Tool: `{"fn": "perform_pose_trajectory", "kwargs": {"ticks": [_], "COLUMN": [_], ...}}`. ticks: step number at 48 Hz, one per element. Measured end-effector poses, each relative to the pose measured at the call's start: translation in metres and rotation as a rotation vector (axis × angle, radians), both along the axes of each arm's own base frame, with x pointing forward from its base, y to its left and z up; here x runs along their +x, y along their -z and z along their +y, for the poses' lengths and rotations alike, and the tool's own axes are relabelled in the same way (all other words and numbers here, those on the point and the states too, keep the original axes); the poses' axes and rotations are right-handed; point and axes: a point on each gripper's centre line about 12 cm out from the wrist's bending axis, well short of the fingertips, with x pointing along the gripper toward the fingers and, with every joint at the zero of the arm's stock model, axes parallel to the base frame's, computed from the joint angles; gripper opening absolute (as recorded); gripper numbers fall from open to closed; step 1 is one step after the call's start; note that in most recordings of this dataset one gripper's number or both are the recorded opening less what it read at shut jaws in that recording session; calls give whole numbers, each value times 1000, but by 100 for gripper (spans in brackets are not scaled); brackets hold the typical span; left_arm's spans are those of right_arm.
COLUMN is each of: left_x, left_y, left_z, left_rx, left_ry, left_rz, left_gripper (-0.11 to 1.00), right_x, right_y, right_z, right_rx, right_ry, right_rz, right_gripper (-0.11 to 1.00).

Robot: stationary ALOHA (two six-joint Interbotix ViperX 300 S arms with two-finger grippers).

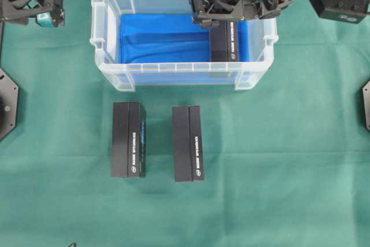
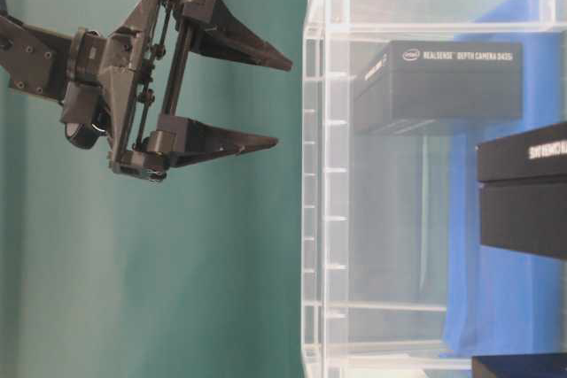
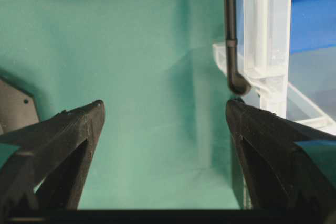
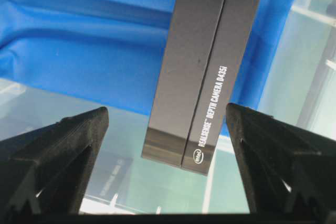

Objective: Take out the box from the case.
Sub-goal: 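Move the right gripper over the right black box pair in the bin, then lower the right gripper around the right box pair and close it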

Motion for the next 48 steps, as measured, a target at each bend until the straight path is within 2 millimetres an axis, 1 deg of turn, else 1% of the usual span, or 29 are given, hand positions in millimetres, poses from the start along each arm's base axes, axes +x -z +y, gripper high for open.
{"fn": "perform_pose_trajectory", "kwargs": {"ticks": [15,38,48], "left_x": [0,0,0], "left_y": [1,1,0], "left_z": [0,0,0], "left_rx": [-1,0,1], "left_ry": [-1,3,5], "left_rz": [1,2,1], "left_gripper": [94,94,94], "right_x": [4,8,9], "right_y": [19,37,49], "right_z": [-1,-7,-9], "right_rx": [10,17,21], "right_ry": [0,10,12], "right_rz": [48,89,106], "right_gripper": [92,92,92]}}
